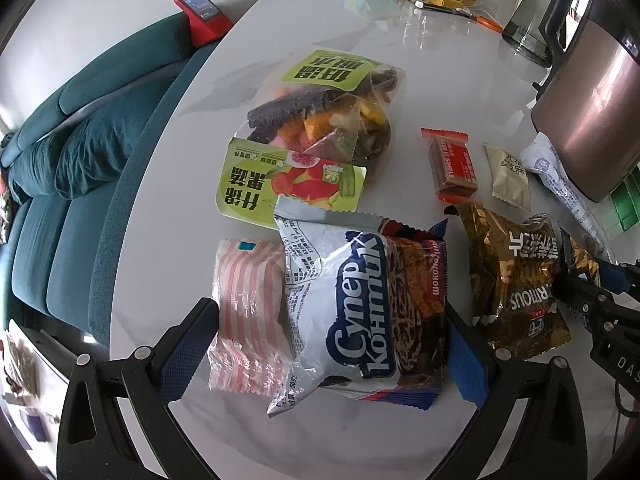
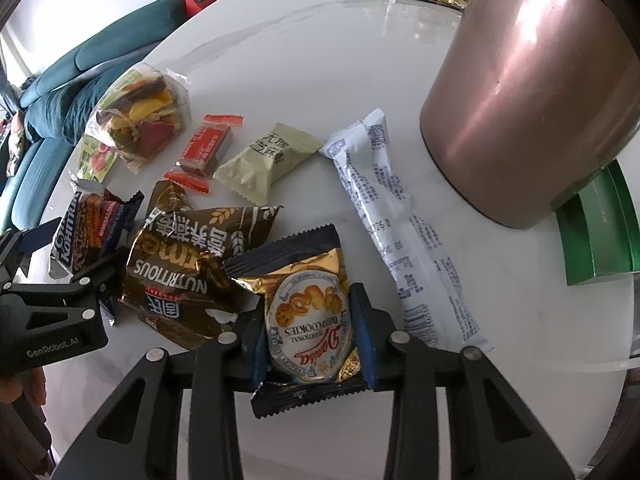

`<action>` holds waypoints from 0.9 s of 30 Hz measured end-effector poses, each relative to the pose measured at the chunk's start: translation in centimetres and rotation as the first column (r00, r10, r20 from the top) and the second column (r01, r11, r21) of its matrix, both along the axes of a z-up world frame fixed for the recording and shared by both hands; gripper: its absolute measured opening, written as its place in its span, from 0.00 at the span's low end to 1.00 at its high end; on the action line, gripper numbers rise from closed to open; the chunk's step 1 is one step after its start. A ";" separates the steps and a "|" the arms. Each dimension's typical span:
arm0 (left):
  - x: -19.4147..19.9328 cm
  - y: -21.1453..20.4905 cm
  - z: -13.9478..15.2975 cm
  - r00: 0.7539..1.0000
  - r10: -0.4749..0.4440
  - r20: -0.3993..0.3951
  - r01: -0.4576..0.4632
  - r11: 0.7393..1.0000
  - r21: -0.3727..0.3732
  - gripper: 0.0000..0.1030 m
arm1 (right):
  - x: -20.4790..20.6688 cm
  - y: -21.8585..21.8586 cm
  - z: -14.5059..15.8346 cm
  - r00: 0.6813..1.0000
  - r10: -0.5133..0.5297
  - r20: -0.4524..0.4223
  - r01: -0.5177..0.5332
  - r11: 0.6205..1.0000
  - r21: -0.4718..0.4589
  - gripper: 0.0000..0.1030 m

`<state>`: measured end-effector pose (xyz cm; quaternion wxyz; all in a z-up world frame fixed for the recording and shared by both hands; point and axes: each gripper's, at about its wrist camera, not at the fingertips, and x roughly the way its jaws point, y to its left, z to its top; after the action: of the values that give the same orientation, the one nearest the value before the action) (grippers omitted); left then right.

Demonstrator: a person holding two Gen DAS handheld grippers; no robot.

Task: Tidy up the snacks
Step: 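Lift both packets and carry them past the canister toward the green tray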

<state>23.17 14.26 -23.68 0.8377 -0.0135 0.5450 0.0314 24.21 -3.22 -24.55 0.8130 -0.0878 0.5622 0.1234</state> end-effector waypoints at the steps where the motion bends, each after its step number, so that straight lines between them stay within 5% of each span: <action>1: -0.1 -0.3 0.2 1.000 -0.003 0.002 0.003 1.000 0.002 0.95 | -0.1 0.1 0.0 1.000 0.002 0.002 -0.002 1.000 0.003 0.00; 4: -0.4 -0.7 0.7 1.000 -0.001 0.019 0.001 1.000 0.015 0.80 | -0.4 -0.1 0.1 1.000 0.007 -0.005 -0.007 1.000 0.014 0.00; 9: -0.4 -0.1 1.4 0.999 0.027 0.022 -0.027 1.000 -0.005 0.33 | -1.0 -0.3 0.1 1.000 0.014 -0.014 -0.014 1.000 0.026 0.00; 27: -1.6 0.5 2.0 1.000 0.016 0.002 -0.016 0.999 -0.036 0.31 | -2.8 -1.1 1.1 1.000 -0.008 -0.016 0.009 0.998 0.065 0.00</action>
<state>21.53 14.72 -21.69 0.8376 -0.0329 0.5445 0.0285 21.41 -4.33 -23.48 0.8114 -0.0580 0.5647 0.1390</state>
